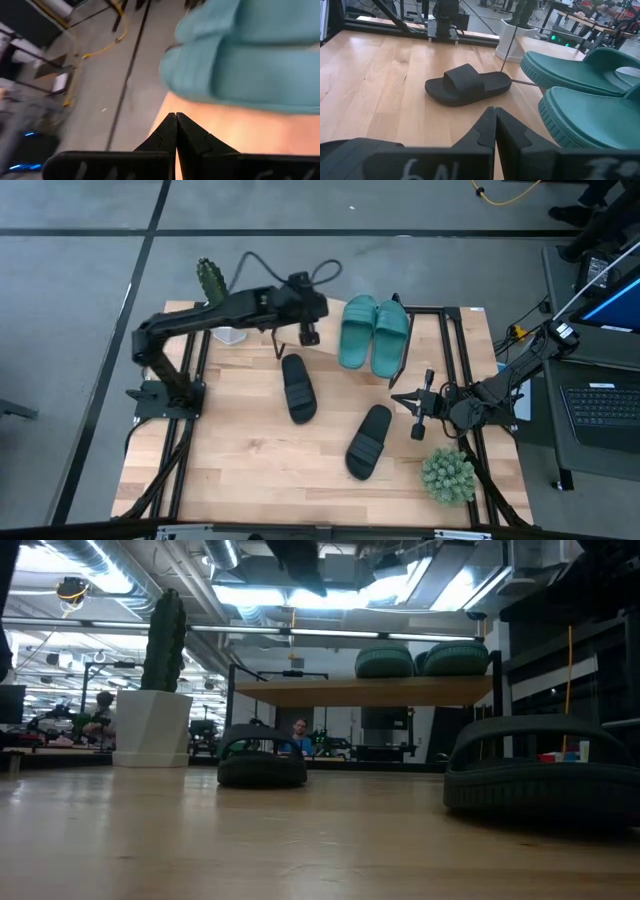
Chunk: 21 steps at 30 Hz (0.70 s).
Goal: Pick and place slides into the shelf
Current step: Put the left black slide on the shelf
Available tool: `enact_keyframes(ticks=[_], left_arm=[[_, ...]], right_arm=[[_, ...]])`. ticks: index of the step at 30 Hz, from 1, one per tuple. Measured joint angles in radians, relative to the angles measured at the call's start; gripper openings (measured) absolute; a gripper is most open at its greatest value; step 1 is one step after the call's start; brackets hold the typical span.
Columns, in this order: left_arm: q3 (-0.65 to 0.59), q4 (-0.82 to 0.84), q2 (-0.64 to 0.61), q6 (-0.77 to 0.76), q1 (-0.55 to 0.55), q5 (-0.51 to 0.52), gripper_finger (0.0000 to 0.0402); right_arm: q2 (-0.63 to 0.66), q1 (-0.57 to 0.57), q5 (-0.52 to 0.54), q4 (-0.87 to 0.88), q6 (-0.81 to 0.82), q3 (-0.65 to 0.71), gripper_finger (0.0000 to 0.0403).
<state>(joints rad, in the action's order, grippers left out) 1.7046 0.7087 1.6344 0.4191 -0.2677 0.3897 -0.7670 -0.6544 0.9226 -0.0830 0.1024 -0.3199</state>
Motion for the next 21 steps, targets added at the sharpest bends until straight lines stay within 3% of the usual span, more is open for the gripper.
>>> enact_keyframes(ticks=[4,9,21], left_arm=[[-0.024,0.073,-0.082,-0.072,0.024,-0.052,0.0],[-0.212,0.074,-0.2,-0.173,0.065,-0.051,0.0],[-0.801,-0.332,-0.513,-0.339,0.266,-0.01,0.0]], right_arm=[[0.0,0.0,0.0,0.0,-0.001,0.0,0.0011],[0.0,0.0,0.0,0.005,-0.001,0.0,0.0011],[0.0,0.0,-0.008,-0.016,0.003,0.0,0.0011]])
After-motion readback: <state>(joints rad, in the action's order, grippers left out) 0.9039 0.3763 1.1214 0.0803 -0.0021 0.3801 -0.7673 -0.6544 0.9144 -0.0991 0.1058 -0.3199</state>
